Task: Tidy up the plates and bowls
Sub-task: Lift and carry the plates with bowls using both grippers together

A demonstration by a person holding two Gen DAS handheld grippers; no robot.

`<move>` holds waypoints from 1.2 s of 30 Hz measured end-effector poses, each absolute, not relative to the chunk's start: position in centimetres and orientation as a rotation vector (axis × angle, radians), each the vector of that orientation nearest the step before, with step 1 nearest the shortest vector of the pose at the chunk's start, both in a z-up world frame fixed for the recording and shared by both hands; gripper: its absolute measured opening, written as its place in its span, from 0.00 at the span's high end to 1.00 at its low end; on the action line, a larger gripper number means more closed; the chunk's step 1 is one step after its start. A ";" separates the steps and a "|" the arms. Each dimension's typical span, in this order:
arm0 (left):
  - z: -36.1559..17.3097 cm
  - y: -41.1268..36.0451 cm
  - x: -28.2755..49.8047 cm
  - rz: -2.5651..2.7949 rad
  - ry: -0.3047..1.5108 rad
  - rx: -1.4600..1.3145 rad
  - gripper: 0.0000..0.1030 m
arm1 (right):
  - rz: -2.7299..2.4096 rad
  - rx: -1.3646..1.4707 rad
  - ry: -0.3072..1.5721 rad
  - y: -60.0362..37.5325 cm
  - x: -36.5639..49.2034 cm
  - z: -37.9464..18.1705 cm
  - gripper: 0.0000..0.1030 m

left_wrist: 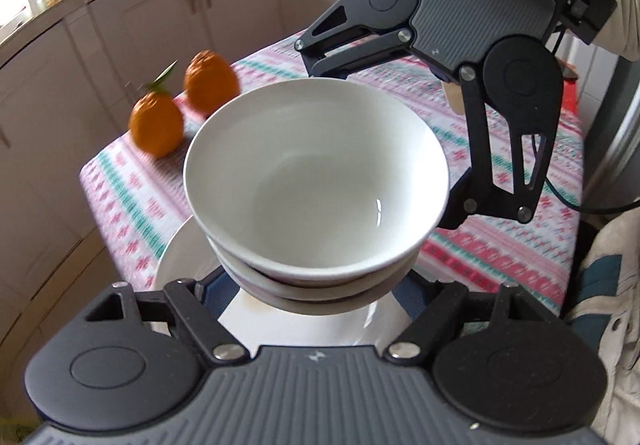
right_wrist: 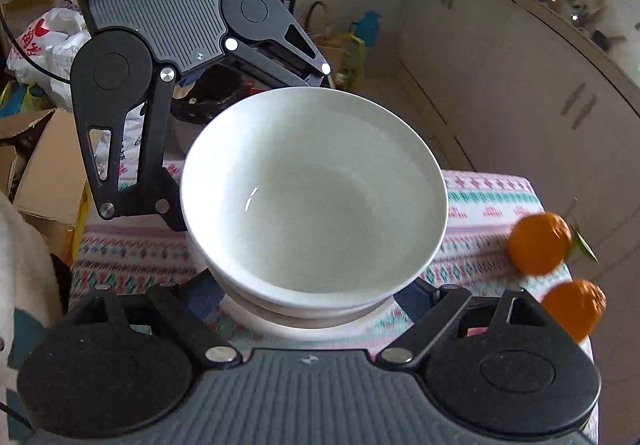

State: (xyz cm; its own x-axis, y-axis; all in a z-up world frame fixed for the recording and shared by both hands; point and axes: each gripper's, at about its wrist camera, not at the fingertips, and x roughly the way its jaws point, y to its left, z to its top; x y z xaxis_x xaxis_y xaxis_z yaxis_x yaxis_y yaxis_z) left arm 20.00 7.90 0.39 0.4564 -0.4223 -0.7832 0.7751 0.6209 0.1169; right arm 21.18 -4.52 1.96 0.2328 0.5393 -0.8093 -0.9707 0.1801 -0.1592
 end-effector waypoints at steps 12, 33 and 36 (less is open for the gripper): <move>-1.1 10.1 21.5 -0.748 0.839 0.489 0.21 | 1.228 -0.756 0.731 -2.4 22.5 0.3 0.10; -1.4 10.6 21.5 -0.741 0.815 0.472 0.19 | 1.226 -0.659 0.795 -2.7 24.6 -0.4 0.07; -1.4 10.3 20.8 -0.719 0.799 0.490 0.15 | 1.225 -0.641 0.792 -3.0 24.3 -0.2 0.02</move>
State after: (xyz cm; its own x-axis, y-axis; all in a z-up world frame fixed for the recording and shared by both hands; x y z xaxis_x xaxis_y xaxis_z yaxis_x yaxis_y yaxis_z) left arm 20.79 10.33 -1.39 0.4867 -0.3888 -0.7823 0.7368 0.6639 0.1284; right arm 24.27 -2.99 -0.22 0.1432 0.5643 -0.8131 -0.9730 0.2305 -0.0114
